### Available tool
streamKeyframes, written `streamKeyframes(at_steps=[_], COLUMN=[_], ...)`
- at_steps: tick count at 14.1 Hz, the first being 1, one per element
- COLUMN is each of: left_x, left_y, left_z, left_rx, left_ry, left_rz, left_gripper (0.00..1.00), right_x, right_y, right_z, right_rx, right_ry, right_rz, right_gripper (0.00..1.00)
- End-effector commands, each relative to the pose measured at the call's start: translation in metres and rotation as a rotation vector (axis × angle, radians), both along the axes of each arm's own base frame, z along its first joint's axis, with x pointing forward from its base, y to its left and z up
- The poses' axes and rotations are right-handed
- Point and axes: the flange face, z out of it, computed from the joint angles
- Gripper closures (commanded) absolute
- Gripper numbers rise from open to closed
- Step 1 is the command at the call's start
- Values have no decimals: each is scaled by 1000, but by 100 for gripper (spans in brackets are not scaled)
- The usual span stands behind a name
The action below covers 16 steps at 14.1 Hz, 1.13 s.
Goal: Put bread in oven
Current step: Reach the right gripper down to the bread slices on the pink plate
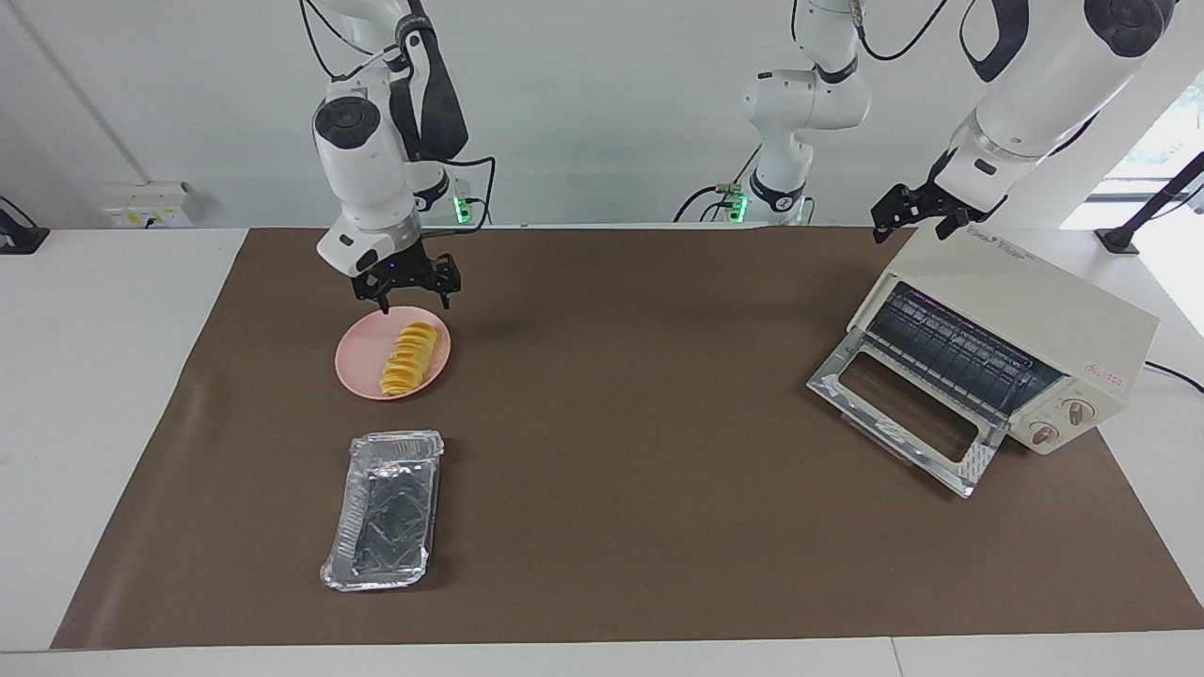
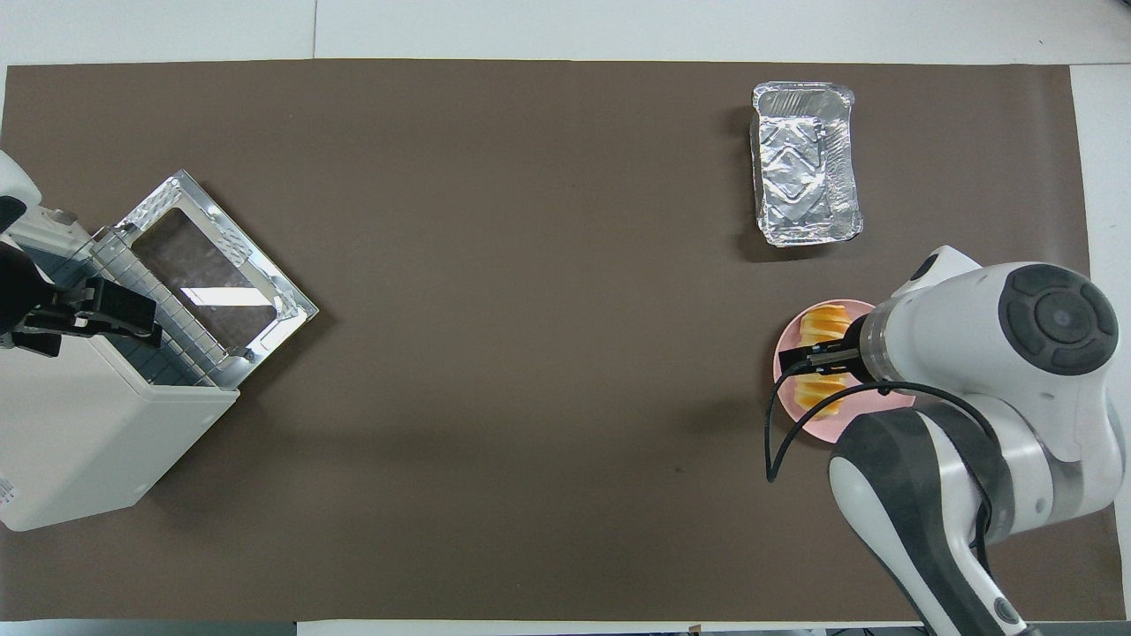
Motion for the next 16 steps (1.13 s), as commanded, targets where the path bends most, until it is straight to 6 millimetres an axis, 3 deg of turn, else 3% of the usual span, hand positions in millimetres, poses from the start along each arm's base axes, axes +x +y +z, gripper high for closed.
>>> streamKeyframes(at_steps=[1, 4, 8, 11, 16], left_x=[-5, -5, -5, -5, -5], left_y=[2, 2, 2, 2, 2], left_z=[4, 4, 4, 4, 4], left_rx=[-1, -2, -2, -2, -2], left_ry=[3, 3, 3, 3, 3], left_rz=[3, 3, 3, 3, 3], left_gripper=[0, 0, 0, 0, 0], right_x=[7, 26, 35, 27, 15], right_y=[-22, -40, -37, -37, -40], right_z=[-23, -61, -75, -97, -107], right_rx=[7, 15, 23, 24, 21], right_ry=[-8, -43, -84, -88, -76], right_rz=[-38, -70, -77, -66, -32], right_gripper=[0, 0, 0, 0, 0])
